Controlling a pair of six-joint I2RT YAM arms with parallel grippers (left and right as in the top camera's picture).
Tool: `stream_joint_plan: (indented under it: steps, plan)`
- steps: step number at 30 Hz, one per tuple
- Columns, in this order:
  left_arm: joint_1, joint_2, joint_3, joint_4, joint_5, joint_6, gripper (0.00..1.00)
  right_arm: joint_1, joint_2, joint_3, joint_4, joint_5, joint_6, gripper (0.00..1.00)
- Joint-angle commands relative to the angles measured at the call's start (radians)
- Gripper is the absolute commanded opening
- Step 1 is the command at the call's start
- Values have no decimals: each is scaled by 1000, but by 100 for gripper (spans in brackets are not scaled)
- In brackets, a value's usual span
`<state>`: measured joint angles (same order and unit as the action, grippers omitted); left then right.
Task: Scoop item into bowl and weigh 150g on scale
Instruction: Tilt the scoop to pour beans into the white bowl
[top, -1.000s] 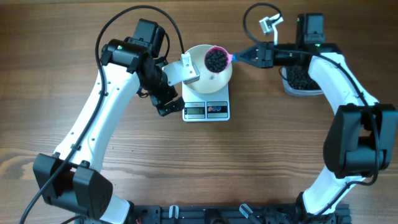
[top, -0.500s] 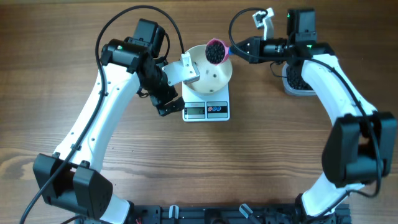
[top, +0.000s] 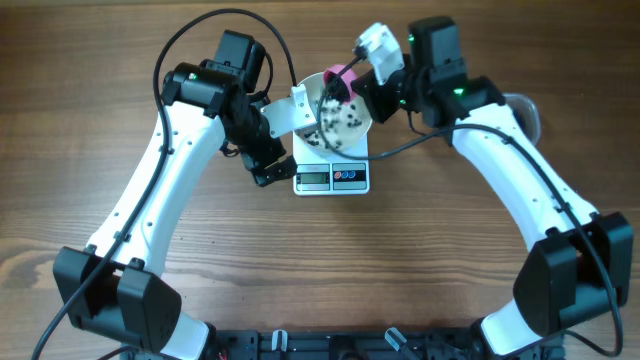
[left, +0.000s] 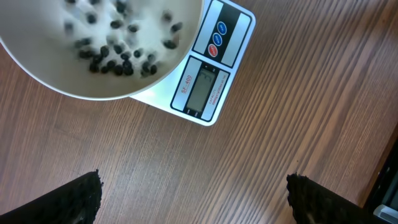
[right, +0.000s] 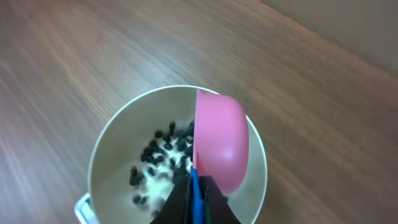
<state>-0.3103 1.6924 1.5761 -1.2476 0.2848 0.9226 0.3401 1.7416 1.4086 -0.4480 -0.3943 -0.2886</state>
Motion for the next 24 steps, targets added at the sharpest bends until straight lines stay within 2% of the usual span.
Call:
stream_joint_plan:
  steps: [1,10,16,24]
  plan:
    - [5,13,-6,3,2,13,100,36,-37,13,8,134,-142,4]
    - [5,13,-6,3,2,13,100,39,-199,12,-11,132,-158,4]
    - [5,13,-6,3,2,13,100,39,-174,4,-92,132,-209,4]
    - [5,13,-6,3,2,13,100,40,-154,4,-75,120,-284,4]
